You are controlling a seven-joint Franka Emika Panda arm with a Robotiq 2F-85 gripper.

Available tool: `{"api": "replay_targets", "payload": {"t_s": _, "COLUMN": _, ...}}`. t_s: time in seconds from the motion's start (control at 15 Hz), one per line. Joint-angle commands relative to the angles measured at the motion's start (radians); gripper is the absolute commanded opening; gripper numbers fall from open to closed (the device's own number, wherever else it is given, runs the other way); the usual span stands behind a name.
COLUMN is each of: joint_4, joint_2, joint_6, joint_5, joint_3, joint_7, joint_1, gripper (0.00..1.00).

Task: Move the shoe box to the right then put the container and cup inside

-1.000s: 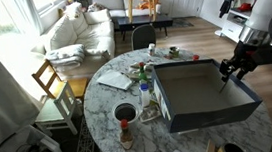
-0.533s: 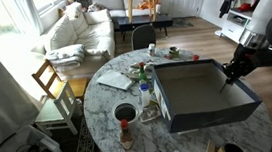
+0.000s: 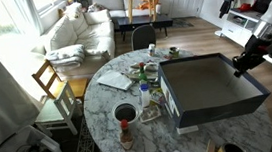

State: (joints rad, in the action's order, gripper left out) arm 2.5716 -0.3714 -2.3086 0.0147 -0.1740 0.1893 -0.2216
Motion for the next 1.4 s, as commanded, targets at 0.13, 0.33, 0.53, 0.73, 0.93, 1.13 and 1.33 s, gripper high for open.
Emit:
{"api": "replay_targets", "payload": {"t_s": 0.13, "joint_4": 0.004, "joint_2": -0.154, "joint_6": 0.124, "joint_5": 0.045, "joint_3": -0.081, "joint_7": -0.166, "joint_1": -0.086, "gripper": 0.01}}
{"api": "replay_targets", "payload": {"t_s": 0.33, "joint_4": -0.01, "joint_2": -0.206, "joint_6": 0.172, "joint_5": 0.083, "joint_3": -0.121, "joint_7": -0.179, "joint_1": -0.156, "gripper": 0.01}}
{"api": "replay_targets", "payload": {"t_s": 0.53, "joint_4": -0.015, "joint_2": -0.188, "joint_6": 0.155, "joint_5": 0.087, "joint_3": -0.124, "joint_7": -0.161, "joint_1": -0.175, "gripper": 0.03}}
{"api": "replay_targets", "payload": {"t_s": 0.73, "joint_4": -0.019, "joint_2": -0.205, "joint_6": 0.162, "joint_5": 0.095, "joint_3": -0.143, "joint_7": -0.161, "joint_1": -0.209, "gripper": 0.03}}
{"api": "replay_targets", "payload": {"t_s": 0.93, "joint_4": -0.022, "joint_2": -0.187, "joint_6": 0.175, "joint_5": 0.087, "joint_3": -0.141, "joint_7": -0.163, "joint_1": -0.199, "gripper": 0.01}}
{"api": "replay_targets", "payload": {"t_s": 1.13, "joint_4": -0.08, "joint_2": -0.108, "joint_6": 0.208, "joint_5": 0.084, "joint_3": -0.191, "joint_7": -0.223, "joint_1": -0.203, "gripper": 0.01}}
{"api": "replay_targets", "payload": {"t_s": 1.33, "joint_4": -0.139, "joint_2": -0.046, "joint_6": 0.239, "joint_5": 0.081, "joint_3": -0.265, "joint_7": -0.379, "joint_1": -0.194, "gripper": 0.01}}
